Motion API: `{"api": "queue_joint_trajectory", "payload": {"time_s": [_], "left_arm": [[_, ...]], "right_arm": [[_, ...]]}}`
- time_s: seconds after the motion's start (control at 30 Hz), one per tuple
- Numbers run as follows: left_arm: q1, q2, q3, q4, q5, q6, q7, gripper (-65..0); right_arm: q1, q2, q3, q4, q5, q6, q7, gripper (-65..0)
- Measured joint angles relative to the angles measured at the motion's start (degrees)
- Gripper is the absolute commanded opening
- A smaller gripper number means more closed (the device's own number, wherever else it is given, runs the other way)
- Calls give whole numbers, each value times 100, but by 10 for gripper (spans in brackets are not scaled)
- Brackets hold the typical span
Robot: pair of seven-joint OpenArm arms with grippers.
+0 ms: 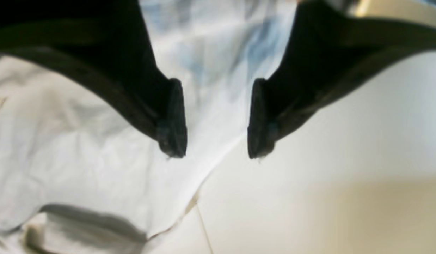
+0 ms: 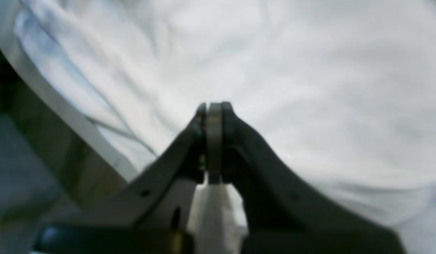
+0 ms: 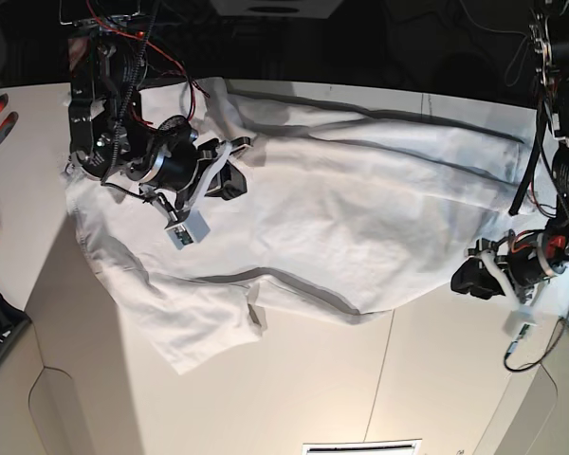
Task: Layout the t-shirt on the table in an organized manner, then fold the t-shirt properly
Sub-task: 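Carry the shirt edge with the left gripper across toward the right gripper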
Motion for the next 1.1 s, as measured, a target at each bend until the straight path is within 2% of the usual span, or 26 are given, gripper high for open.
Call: {"api": "queue_joint_trajectory", "payload": {"time_s": [0.1,0.27,0.3,0.33,0.4,0.5,0.6,0.67,0.73,0.93,1.0,1.1], "left_arm": [[-466,9,584,-763,35,-4,-98,-330],[-957,37,1329,-1902,315,63,-365,-332],[-1025,42,1412,-2015,306,66,-378,-352],[-1058,39,1445,-2048,297,66,-389,-425],[-1080,24,1445,-2039,282,48,-400,-648],[-1049,-2,1445,-1812,-39,-243,-205,-650],[-944,-24,1438,-1196,-951,-306,138,-650],[-850,-7,1434,-605,-1519,-313,393,-650],[-702,26,1434,76,-1757,-334,717,-650],[94,192,1436,1471,-1749,-345,1681,-650],[361,199,1447,1521,-1722,-350,1788,-650],[756,184,1434,1519,-1322,-343,1781,-650]], "right_arm": [[4,0,-7,-553,-63,-170,61,-650],[42,15,-4,-1023,37,-151,201,-650],[50,15,-4,-1054,48,-151,210,-650],[55,15,-4,-1058,46,-151,240,-650],[57,15,-4,-1062,46,-151,243,-650],[52,17,-4,-1062,46,-151,284,-650],[44,15,-4,-1062,46,-155,304,-650],[42,13,-4,-1062,66,-291,304,-650],[42,-17,-4,-1062,11,-350,306,-650],[44,-33,-4,-1062,-105,-348,323,-650],[44,-33,-4,-1062,-105,-348,328,-650],[44,-33,-4,-1062,-105,-348,326,-650]]}}
